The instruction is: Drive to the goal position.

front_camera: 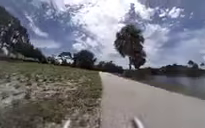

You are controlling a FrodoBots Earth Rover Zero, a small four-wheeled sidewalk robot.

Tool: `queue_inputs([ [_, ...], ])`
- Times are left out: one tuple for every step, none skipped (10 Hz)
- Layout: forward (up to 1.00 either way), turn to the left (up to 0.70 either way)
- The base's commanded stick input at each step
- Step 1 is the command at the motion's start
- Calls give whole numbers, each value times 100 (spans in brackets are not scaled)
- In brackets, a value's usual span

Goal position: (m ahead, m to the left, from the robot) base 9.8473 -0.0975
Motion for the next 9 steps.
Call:
queue_inputs([
  [85, -7],
  [85, -14],
  [85, -26],
  [85, -34],
  [85, -34],
  [85, -34],
  [85, -34],
  [85, -34],
  [85, -13],
])
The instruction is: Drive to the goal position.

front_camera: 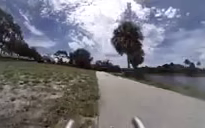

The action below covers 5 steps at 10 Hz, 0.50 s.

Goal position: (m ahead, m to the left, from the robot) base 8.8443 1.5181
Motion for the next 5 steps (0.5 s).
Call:
queue_inputs([
  [85, 0],
  [85, 0],
  [85, 0],
  [85, 0],
  [85, 0],
])
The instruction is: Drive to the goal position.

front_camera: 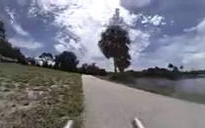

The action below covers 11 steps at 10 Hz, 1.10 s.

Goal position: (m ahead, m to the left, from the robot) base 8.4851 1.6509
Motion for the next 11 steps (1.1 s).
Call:
queue_inputs([
  [85, 0],
  [85, 0],
  [85, -9],
  [85, -31],
  [85, -34],
  [85, -24],
  [85, -5],
  [85, 0],
  [85, 0],
  [85, 0],
  [85, 0],
])
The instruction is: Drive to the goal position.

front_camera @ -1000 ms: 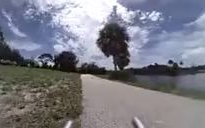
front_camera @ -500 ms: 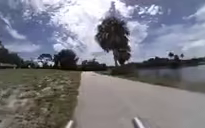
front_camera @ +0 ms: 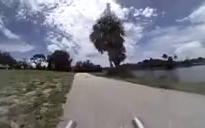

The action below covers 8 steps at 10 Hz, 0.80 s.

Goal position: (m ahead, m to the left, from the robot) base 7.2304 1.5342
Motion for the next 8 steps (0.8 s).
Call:
queue_inputs([
  [85, 0],
  [85, 0],
  [85, 0],
  [85, 0],
  [85, 0],
  [85, 0],
  [85, 0],
  [85, 0],
])
